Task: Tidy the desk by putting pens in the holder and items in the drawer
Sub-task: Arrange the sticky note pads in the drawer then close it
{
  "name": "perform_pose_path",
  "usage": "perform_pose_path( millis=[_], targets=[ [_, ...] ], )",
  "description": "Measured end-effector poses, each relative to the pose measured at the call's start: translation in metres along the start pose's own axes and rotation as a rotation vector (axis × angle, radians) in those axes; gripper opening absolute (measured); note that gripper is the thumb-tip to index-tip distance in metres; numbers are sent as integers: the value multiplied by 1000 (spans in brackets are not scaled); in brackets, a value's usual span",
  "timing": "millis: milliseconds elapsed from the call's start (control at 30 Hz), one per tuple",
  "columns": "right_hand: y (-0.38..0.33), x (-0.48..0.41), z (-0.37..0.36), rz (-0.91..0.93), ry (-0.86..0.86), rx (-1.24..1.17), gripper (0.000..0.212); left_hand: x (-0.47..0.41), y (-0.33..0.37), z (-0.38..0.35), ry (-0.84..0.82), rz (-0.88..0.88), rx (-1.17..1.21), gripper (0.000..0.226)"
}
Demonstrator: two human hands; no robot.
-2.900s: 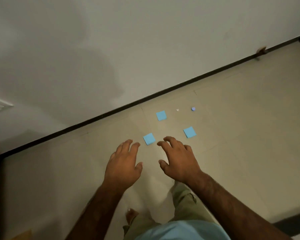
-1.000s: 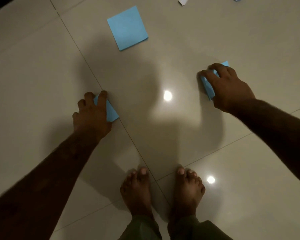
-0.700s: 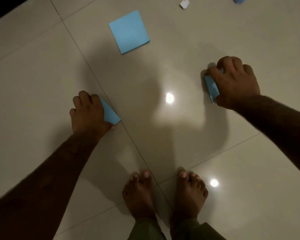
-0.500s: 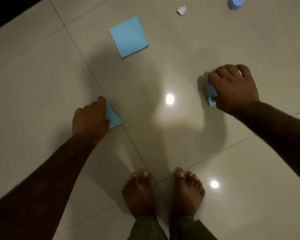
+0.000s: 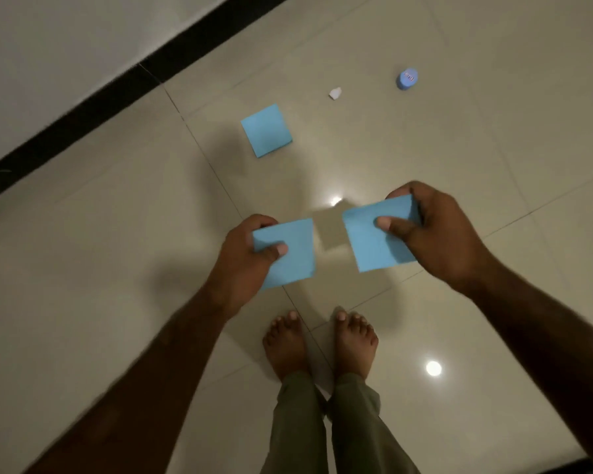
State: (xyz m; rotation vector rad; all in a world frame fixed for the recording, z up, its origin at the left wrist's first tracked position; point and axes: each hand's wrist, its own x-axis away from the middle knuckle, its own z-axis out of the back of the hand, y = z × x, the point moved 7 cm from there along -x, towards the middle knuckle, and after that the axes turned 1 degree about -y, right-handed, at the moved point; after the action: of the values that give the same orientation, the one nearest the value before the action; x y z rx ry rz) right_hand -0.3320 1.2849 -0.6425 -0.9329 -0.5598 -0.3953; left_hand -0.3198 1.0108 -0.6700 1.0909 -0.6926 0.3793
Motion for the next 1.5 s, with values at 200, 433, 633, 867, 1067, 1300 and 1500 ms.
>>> perform_pose_path(
  millis=[200,433,633,867,1067,1300,1500],
  targets=[
    [-84,109,24,-9,-91,-401,12,110,91,-5,-65,34,222,23],
    [-191,211,86,87,-121,-274,22,244,203,39,-20,-54,284,23],
    [-292,297,131,263,-191,-198,15,359,272,91,17,-80,465,18],
    [-388,384,126,467,-243,-128,14,469,298,159,164,-160,507,31],
    [-467,452,79,661,-399,-93,18,562,278,222,438,-228,547,30],
    [-544,558,-7,838,-669,-86,28,690,230,295,758,-345,674,31],
    [-560,682,-114,956,-900,8,29,820,133,325,988,-347,702,20]
  ],
)
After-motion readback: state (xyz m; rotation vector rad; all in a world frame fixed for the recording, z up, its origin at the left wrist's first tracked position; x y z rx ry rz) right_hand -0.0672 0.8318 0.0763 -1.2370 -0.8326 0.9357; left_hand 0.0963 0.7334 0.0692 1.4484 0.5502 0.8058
